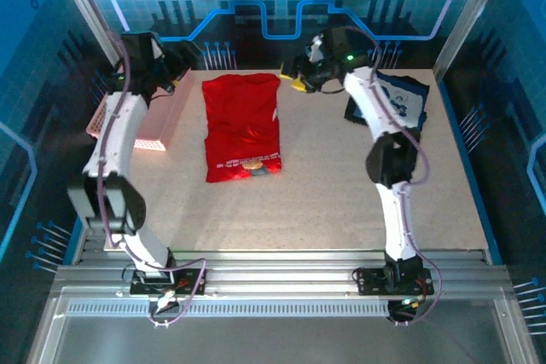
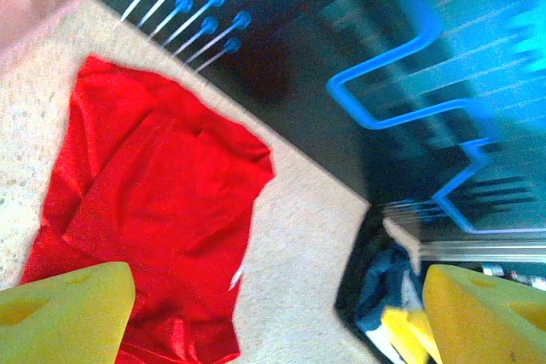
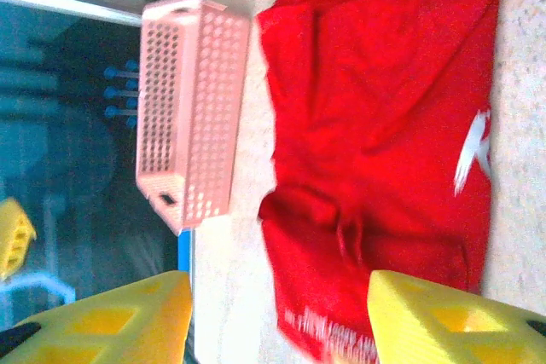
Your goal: Fold and stack the t-shirts
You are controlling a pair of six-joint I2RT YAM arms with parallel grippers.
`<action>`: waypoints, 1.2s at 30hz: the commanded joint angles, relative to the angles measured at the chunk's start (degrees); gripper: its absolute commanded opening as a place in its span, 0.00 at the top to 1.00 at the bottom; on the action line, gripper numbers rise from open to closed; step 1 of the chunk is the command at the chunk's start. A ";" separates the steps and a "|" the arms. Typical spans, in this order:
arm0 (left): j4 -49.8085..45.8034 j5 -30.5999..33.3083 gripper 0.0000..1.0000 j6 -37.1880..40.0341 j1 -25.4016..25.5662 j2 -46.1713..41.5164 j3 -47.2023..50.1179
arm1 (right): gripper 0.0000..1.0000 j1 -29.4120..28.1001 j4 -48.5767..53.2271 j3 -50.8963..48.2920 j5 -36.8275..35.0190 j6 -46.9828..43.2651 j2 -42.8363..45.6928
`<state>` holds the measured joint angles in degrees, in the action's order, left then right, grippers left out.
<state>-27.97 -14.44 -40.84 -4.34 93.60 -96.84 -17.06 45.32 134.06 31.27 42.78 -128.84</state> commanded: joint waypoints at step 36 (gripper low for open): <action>13.82 -2.31 0.72 -3.84 10.93 20.09 20.60 | 0.90 -7.80 -14.18 -9.59 -1.79 7.86 -19.75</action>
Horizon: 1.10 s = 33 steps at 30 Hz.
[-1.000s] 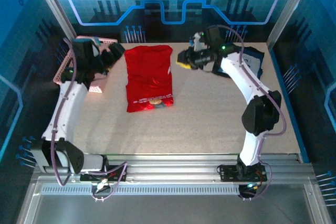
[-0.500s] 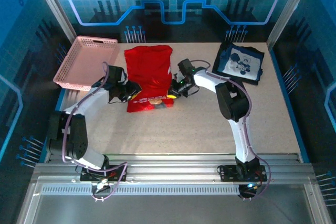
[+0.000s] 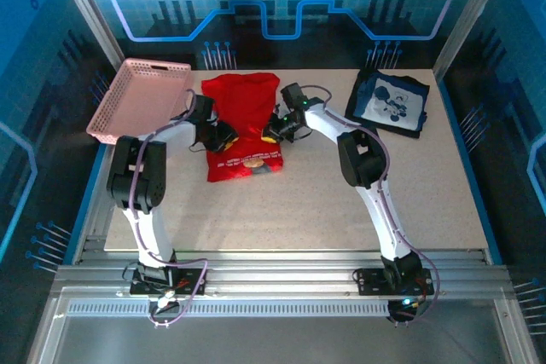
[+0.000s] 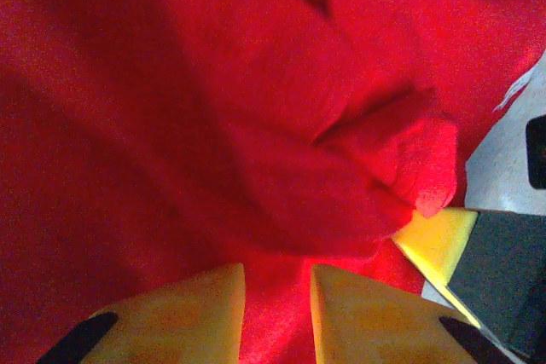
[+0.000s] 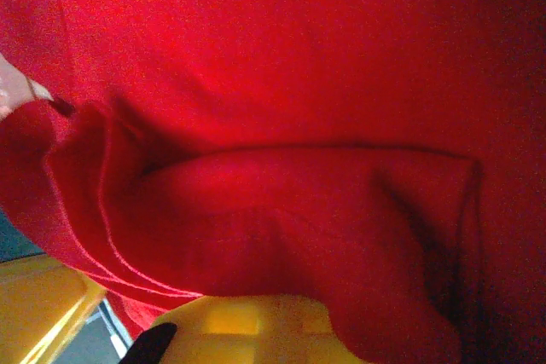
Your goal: Fold and stack the t-shirts
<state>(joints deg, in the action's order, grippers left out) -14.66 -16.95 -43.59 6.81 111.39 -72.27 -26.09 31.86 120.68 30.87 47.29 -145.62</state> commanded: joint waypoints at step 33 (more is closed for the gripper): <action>-10.63 -1.02 0.24 -2.34 -6.64 -41.56 19.36 | 0.30 2.27 -3.43 -38.99 2.16 -7.48 33.54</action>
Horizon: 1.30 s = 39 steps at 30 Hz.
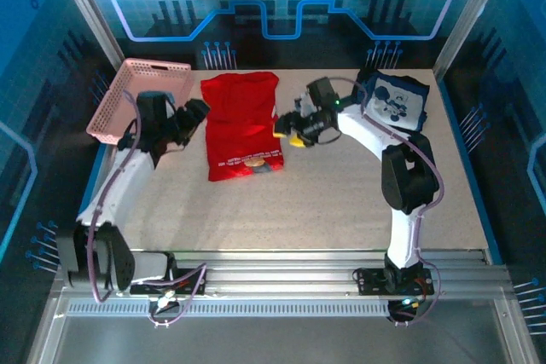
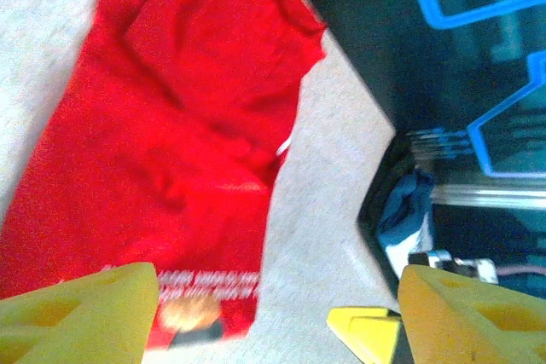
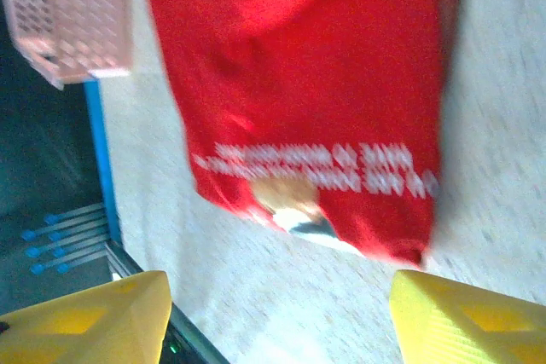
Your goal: Fold and stack the t-shirts
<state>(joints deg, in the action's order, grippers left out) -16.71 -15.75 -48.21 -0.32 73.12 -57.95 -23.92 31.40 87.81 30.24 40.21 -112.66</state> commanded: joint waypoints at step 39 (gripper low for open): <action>7.00 -4.59 1.00 1.75 1.90 13.53 17.39 | 1.00 -3.22 -2.83 -4.77 1.08 5.22 -6.28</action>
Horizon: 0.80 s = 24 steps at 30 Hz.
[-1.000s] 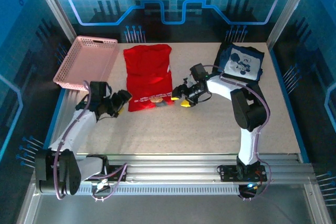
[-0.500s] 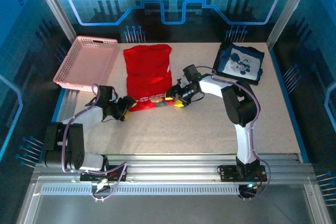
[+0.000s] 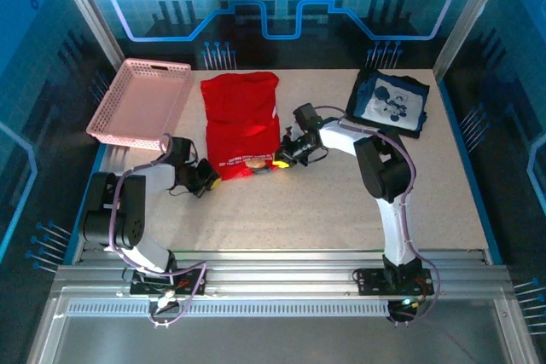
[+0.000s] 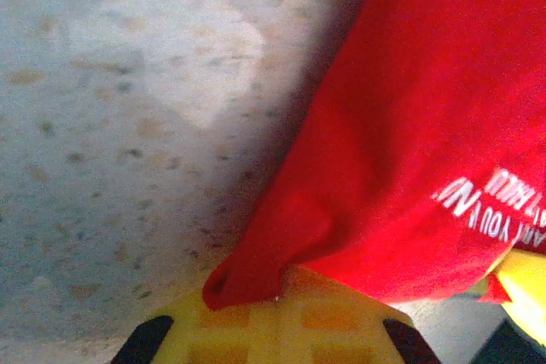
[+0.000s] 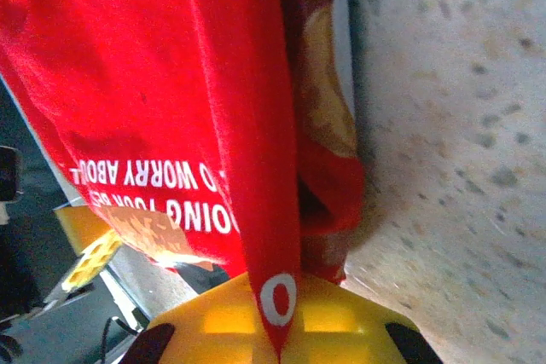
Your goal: Fold and stack the t-shirts
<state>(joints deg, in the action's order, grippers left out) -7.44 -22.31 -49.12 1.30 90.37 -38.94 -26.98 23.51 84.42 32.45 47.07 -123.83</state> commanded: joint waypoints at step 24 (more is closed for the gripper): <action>-41.80 5.37 1.00 -10.96 14.55 -59.80 8.17 | 1.00 -11.93 22.59 -19.91 -4.67 2.22 36.44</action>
<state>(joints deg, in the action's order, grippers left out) -41.41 -17.39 -56.97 15.22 32.62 -29.10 -37.56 40.62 64.45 28.49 48.10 -90.13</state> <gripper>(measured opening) 0.053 0.066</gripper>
